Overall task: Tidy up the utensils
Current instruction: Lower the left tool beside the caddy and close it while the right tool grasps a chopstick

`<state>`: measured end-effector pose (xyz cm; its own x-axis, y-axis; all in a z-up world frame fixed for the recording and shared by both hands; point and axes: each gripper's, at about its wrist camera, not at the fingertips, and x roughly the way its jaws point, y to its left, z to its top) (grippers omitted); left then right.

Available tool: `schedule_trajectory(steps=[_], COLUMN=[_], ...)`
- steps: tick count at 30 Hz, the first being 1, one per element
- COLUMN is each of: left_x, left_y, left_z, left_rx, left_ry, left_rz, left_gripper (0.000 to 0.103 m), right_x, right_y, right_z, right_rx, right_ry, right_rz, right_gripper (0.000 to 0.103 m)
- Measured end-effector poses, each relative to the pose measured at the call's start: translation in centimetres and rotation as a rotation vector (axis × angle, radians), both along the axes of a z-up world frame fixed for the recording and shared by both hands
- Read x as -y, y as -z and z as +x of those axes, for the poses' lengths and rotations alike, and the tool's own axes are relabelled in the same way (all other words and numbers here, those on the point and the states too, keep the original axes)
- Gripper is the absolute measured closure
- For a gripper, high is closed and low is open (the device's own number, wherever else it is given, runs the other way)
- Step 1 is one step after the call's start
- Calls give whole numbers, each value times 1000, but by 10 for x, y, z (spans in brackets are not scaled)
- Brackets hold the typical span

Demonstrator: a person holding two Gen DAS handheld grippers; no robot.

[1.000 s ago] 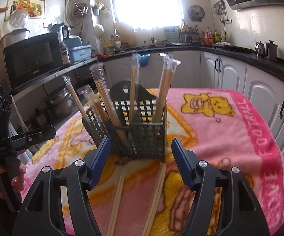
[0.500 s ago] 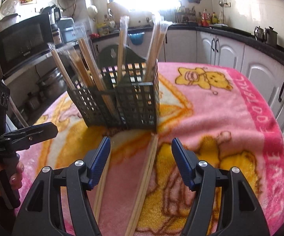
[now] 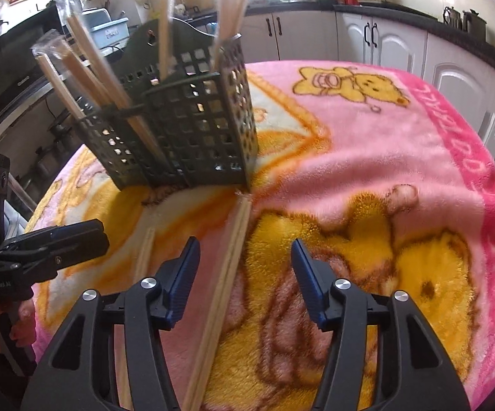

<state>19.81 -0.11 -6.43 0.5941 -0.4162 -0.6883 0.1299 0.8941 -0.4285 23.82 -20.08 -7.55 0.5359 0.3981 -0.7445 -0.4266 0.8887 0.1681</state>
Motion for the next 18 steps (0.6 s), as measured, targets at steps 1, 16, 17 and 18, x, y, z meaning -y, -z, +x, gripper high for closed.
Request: schedule_trajectory(steps=[1,16,17,18], left_x=[2,13,12,11], left_y=[1,19,20,21], left_z=[2,41,42,43], left_rx=[-5,-83,-84,-86], left_ry=[6,-17,-22,-24], left_rz=[-5,4,11,12], left_gripper=[46,84,87,90], right_x=[0,-8,-10,-12], right_y=[2,6,7,8], right_z=[3,40,43,45], right_rx=[-7,-75,-86,-92], right_ry=[-1,-26,-31,-32], right_rz=[2,14,14,12], right_gripper=[53,58,58,58])
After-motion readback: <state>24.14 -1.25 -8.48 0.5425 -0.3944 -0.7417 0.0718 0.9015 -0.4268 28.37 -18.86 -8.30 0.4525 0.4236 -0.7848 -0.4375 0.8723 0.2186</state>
